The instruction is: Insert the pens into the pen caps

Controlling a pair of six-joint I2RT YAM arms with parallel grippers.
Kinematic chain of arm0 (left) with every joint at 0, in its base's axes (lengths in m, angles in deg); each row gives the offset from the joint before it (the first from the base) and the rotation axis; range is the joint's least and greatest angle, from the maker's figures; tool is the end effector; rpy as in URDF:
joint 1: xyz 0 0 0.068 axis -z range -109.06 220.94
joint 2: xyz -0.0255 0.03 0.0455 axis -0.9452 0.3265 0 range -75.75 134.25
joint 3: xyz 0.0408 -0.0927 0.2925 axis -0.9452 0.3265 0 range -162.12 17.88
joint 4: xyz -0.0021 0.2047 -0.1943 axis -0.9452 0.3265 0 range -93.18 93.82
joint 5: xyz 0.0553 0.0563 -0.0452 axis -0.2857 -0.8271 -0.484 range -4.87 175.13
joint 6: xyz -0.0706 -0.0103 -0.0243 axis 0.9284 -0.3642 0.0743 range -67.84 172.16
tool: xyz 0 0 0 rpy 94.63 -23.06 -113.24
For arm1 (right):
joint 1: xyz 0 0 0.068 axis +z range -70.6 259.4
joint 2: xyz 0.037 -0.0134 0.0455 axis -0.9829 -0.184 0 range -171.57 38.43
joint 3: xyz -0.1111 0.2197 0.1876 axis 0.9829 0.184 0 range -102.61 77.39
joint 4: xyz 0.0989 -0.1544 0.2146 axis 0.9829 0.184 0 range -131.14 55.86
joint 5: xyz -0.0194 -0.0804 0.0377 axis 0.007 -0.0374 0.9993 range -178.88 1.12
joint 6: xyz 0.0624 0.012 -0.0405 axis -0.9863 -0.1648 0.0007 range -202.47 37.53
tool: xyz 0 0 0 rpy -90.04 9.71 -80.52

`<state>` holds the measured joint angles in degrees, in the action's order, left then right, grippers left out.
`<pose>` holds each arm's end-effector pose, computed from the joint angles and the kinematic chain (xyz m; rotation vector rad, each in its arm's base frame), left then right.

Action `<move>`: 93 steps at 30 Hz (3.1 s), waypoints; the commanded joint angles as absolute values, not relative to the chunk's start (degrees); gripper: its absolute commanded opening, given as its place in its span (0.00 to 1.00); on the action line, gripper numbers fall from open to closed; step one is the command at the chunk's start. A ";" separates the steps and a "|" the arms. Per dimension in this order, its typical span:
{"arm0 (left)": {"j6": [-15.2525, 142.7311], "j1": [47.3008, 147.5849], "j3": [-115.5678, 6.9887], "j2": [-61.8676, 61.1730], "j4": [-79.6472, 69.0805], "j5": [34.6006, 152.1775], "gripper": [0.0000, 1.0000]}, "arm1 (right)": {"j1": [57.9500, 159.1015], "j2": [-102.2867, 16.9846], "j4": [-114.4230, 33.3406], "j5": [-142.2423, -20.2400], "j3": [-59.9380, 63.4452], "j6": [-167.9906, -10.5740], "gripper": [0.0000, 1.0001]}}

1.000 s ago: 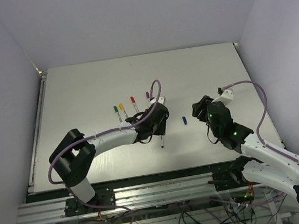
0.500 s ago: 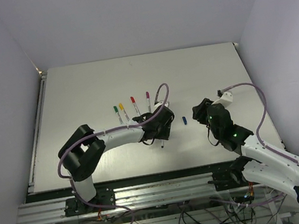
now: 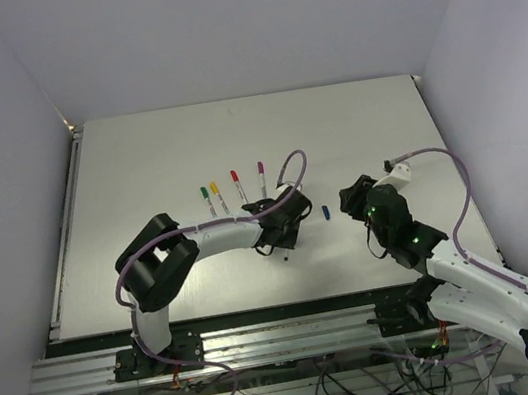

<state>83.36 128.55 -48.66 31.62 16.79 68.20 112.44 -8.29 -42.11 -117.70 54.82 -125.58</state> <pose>0.2392 -0.3424 0.1545 0.4899 2.5241 -0.1950 0.1848 0.0838 0.2277 0.4914 1.8795 0.3918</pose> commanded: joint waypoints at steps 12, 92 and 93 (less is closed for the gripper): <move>80.68 128.95 -47.70 37.24 21.23 70.86 0.07 | 112.18 -8.62 -42.14 -118.23 54.03 -126.07 0.43; 85.82 123.27 -32.41 10.02 0.87 84.20 0.07 | 104.10 -50.79 -46.89 -94.36 43.13 -109.54 0.24; 85.82 123.24 -32.36 10.00 0.80 84.21 0.07 | 104.10 -50.64 -46.21 -94.68 43.11 -109.62 0.24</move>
